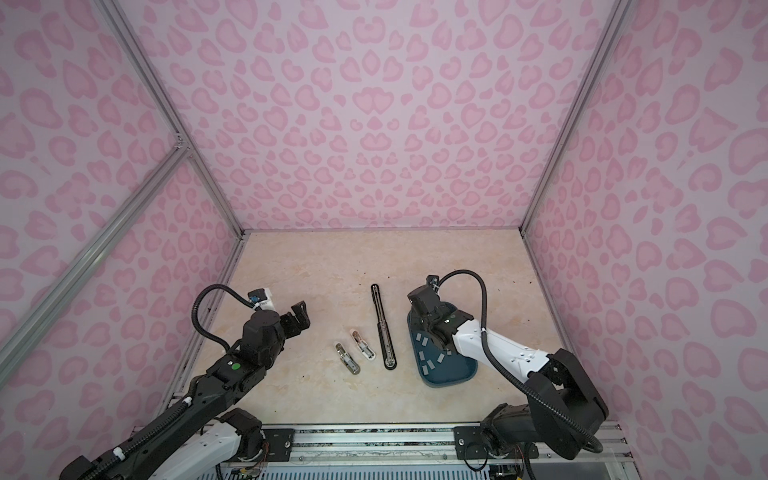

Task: Load the staples into the stapler
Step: 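Lift the staple strip with the right gripper toward the white stapler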

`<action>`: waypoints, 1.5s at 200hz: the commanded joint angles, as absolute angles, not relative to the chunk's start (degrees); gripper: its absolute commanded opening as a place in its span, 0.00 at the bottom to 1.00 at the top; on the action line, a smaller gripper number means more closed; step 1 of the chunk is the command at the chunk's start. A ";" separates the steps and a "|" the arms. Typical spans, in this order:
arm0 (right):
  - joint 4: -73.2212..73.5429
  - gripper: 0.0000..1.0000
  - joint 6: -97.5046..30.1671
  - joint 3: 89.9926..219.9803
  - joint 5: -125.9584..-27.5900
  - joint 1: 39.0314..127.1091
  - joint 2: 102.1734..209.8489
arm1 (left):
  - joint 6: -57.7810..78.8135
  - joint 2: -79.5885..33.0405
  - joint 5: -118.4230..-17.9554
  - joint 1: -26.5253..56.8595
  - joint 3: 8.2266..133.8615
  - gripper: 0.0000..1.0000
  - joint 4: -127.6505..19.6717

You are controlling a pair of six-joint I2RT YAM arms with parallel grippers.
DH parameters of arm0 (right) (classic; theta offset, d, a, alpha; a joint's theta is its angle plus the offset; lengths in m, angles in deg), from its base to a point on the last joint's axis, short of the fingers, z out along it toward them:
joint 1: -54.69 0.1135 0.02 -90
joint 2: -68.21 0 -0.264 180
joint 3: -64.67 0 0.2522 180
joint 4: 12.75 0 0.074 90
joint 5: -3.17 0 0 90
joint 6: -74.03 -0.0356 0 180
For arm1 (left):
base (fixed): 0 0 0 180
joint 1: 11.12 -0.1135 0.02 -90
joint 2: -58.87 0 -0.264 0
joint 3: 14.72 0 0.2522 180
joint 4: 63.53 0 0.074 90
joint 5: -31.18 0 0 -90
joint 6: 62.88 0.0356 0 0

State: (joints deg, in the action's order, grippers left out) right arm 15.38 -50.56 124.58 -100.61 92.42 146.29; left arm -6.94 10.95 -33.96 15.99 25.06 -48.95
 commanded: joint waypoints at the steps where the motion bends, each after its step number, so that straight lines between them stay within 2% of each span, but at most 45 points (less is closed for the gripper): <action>1: 12.99 0.15 -47.37 124.32 -104.10 94.64 144.94 | -7.33 11.52 -33.73 15.95 25.23 0.97 -49.02; 91: 3.56 0.14 -37.79 123.79 -95.25 103.39 143.34 | -7.42 10.84 -33.87 15.95 25.41 0.97 -49.04; 141: -0.58 0.14 -34.10 124.13 -88.74 108.42 147.46 | -7.33 11.42 -33.33 15.95 25.17 0.97 -48.88; 210: -5.11 0.12 -32.93 123.70 -85.48 115.64 155.19 | -7.68 9.93 -33.68 15.95 25.60 0.97 -49.07; 254: -9.83 0.10 -34.25 123.33 -86.79 118.68 159.51 | -7.77 11.36 -33.67 15.95 25.08 0.97 -49.10; 300: -15.95 0.11 -33.21 120.80 -94.32 121.92 158.20 | -7.77 11.33 -33.45 15.95 25.00 0.97 -49.11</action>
